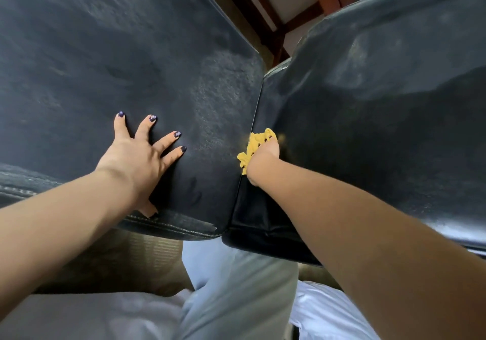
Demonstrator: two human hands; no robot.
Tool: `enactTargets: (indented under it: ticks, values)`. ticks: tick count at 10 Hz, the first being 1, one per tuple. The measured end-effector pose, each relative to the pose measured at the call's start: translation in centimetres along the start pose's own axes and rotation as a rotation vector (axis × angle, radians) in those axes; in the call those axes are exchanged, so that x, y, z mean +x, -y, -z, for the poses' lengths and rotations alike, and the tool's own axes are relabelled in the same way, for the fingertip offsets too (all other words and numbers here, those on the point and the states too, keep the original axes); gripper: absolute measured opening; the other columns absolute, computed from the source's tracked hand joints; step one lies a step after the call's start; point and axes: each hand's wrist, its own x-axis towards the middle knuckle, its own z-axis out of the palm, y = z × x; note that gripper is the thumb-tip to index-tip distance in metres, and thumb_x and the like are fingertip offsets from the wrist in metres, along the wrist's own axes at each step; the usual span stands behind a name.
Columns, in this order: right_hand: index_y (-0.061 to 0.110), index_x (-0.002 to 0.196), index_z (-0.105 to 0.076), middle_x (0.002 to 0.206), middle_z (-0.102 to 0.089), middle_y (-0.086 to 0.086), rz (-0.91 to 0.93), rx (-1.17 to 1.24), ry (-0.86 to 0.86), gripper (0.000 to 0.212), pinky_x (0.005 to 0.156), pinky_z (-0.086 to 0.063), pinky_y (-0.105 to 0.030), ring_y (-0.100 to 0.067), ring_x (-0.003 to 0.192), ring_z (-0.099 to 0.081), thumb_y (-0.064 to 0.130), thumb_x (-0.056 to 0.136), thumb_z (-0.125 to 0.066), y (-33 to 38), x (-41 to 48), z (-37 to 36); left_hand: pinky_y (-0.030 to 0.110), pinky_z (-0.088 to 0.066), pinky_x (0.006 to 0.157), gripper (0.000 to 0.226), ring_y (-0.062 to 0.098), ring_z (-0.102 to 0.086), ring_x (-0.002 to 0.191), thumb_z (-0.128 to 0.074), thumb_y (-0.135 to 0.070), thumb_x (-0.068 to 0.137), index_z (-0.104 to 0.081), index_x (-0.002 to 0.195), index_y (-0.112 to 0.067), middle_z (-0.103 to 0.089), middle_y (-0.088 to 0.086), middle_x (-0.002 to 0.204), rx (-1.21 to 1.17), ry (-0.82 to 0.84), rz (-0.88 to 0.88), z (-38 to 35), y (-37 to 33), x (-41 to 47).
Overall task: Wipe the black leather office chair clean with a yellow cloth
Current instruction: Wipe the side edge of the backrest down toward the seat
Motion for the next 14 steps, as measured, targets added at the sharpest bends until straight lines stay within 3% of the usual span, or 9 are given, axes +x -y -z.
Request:
enactTargets:
  ticks: [2,3,4,5,6,10,12,13,14]
  values:
    - [0.015,0.137,-0.037,0.101,-0.042,-0.016,0.047,-0.317,0.212,0.042,0.108,-0.024,-0.038,-0.027,0.133,-0.027,0.028,0.097,-0.045,3.0,-3.3,-0.7,0.068,-0.010,0.107,0.122,0.042,0.014,0.142,-0.044,-0.086,0.067,0.026,0.145,-0.024,0.024,0.000,0.156,0.011,-0.010,0.011,-0.1,-0.1,-0.1]
    - [0.003,0.145,-0.032,0.126,-0.056,0.020,-0.227,-0.376,0.098,0.074,0.115,-0.021,-0.034,0.001,0.139,-0.025,0.054,0.093,-0.047,3.3,-4.5,-1.7,0.068,-0.010,0.107,0.122,0.042,0.014,0.142,-0.043,-0.087,0.066,0.025,0.146,-0.025,0.024,0.000,0.156,0.011,-0.013,0.013,-0.1,-0.1,0.0]
    - [0.008,0.141,-0.041,0.142,-0.042,-0.007,0.158,-0.582,0.006,0.051,0.098,-0.037,-0.057,-0.035,0.134,-0.036,0.030,0.096,-0.051,5.2,-5.4,-4.0,0.069,-0.010,0.107,0.122,0.042,0.014,0.142,-0.044,-0.087,0.066,0.024,0.146,-0.026,0.024,-0.001,0.156,0.005,-0.014,0.016,-0.1,-0.1,0.0]
    - [0.004,0.143,-0.036,0.146,-0.034,-0.018,0.215,-0.708,-0.030,0.052,0.076,-0.034,-0.072,-0.049,0.131,-0.035,0.023,0.097,-0.050,6.1,-7.6,-5.2,0.068,-0.010,0.107,0.123,0.041,0.014,0.142,-0.045,-0.087,0.065,0.024,0.146,-0.026,0.023,-0.002,0.156,0.000,-0.019,0.018,-0.1,-0.1,0.1]
    - [-0.001,0.147,-0.023,0.152,-0.024,-0.025,0.257,-0.711,-0.062,0.060,0.078,-0.030,-0.073,-0.054,0.133,-0.026,0.023,0.098,-0.048,6.2,-9.8,-6.4,0.069,-0.009,0.107,0.123,0.041,0.013,0.143,-0.045,-0.087,0.064,0.023,0.146,-0.027,0.023,-0.003,0.156,-0.007,-0.022,0.020,-0.2,-0.2,0.2]
    - [0.000,0.150,-0.008,0.157,-0.002,-0.023,0.573,-0.743,-0.045,0.059,0.104,-0.017,-0.062,-0.044,0.142,-0.006,0.026,0.104,-0.033,4.8,-15.4,-7.9,0.069,-0.008,0.107,0.123,0.040,0.015,0.143,-0.048,-0.086,0.064,0.022,0.147,-0.028,0.024,-0.005,0.156,-0.033,-0.029,0.019,-0.3,-0.1,0.3]
    - [0.006,0.146,-0.031,0.149,-0.033,-0.017,0.566,-0.656,-0.050,0.047,0.109,-0.018,-0.059,-0.041,0.137,-0.027,0.022,0.102,-0.038,4.2,-15.9,-8.1,0.068,-0.009,0.107,0.124,0.040,0.014,0.143,-0.049,-0.086,0.063,0.021,0.147,-0.029,0.023,-0.006,0.156,-0.031,-0.029,0.034,-0.2,-0.3,0.2]
    - [0.023,0.126,-0.054,0.124,-0.046,-0.002,0.566,-0.461,-0.125,0.032,0.094,-0.034,-0.042,-0.028,0.119,-0.040,0.025,0.097,-0.042,3.6,-15.6,-7.1,0.066,-0.010,0.108,0.122,0.039,0.014,0.143,-0.048,-0.086,0.064,0.020,0.148,-0.029,0.021,-0.006,0.157,-0.036,-0.038,0.040,0.0,-0.3,-0.1]
    - [0.030,0.126,-0.052,0.125,-0.047,0.005,0.600,-0.356,-0.165,0.036,0.103,-0.023,-0.036,-0.017,0.123,-0.038,0.042,0.096,-0.039,2.6,-15.5,-6.7,0.063,-0.010,0.109,0.110,0.039,0.012,0.143,-0.048,-0.079,0.073,0.016,0.149,-0.032,0.020,-0.005,0.157,-0.054,-0.036,0.050,0.4,-0.5,-0.9]
